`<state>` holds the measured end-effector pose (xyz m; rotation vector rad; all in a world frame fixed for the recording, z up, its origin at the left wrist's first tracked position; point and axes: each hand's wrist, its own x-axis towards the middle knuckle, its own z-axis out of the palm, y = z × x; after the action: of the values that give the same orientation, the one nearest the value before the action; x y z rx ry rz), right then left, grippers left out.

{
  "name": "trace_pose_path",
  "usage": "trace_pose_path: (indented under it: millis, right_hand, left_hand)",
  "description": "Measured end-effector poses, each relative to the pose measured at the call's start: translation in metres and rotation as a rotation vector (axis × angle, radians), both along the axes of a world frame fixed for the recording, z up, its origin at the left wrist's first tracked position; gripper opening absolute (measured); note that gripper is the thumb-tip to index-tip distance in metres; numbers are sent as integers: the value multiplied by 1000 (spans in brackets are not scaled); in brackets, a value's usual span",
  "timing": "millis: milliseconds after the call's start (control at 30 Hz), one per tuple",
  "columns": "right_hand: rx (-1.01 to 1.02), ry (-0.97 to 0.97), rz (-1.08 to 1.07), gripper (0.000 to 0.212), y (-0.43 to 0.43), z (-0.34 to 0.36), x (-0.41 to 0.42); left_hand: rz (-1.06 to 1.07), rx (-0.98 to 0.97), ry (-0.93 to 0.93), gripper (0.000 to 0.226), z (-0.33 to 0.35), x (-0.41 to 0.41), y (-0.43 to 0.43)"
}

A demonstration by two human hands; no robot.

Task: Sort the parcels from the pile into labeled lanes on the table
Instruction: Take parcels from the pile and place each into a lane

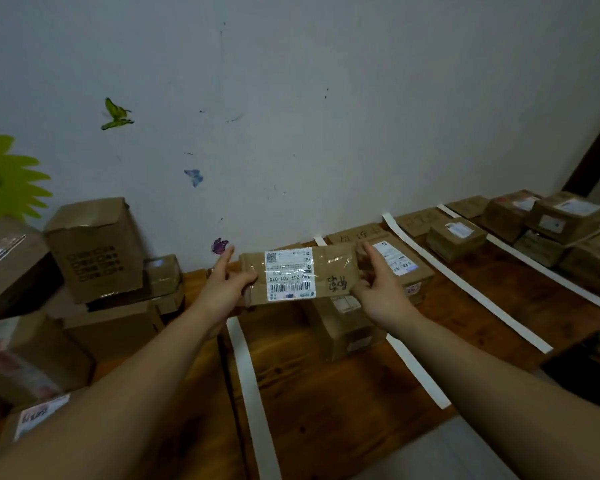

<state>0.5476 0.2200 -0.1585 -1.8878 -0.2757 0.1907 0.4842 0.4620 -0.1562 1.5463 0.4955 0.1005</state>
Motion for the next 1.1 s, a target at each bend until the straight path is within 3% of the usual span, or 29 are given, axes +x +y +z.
trace_pose_path:
  millis: [67, 200, 367, 467, 533, 633, 733, 867, 967, 1033, 1100]
  right_hand:
    - [88, 11, -73, 52, 2, 4, 8]
    - [-18, -159, -106, 33, -6, 19, 27]
    - [46, -159, -208, 95, -38, 40, 41]
    - [210, -41, -207, 113, -74, 41, 42]
    - [228, -11, -188, 100, -111, 41, 43]
    - [110, -39, -179, 64, -179, 43, 50]
    - [-21, -84, -215, 60, -250, 39, 60]
    - [-39, -52, -245, 53, -340, 34, 69]
    - [-239, -121, -168, 83, -391, 33, 74]
    - [-442, -150, -144, 119, -416, 30, 78]
    - [-663, -175, -176, 136, -437, 27, 85]
  left_hand:
    - [-91, 21, 69, 46, 1, 6, 2]
    - [-131, 41, 77, 27, 4, 22, -19]
    - [-164, 38, -26, 21, 16, 46, -92]
    - [-169, 5, -56, 24, 20, 60, -151]
    - [-224, 2, -66, 30, 19, 69, -190]
    - [-386, 73, -27, 48, 20, 86, -255]
    - [-430, 124, 18, 13, 21, 107, -327]
    - [-400, 62, -18, 34, 27, 133, -415]
    - [-480, -146, -48, 56, 31, 149, -468]
    - [-489, -169, -55, 66, 30, 163, -499]
    - [-518, -179, -42, 72, 28, 177, -524]
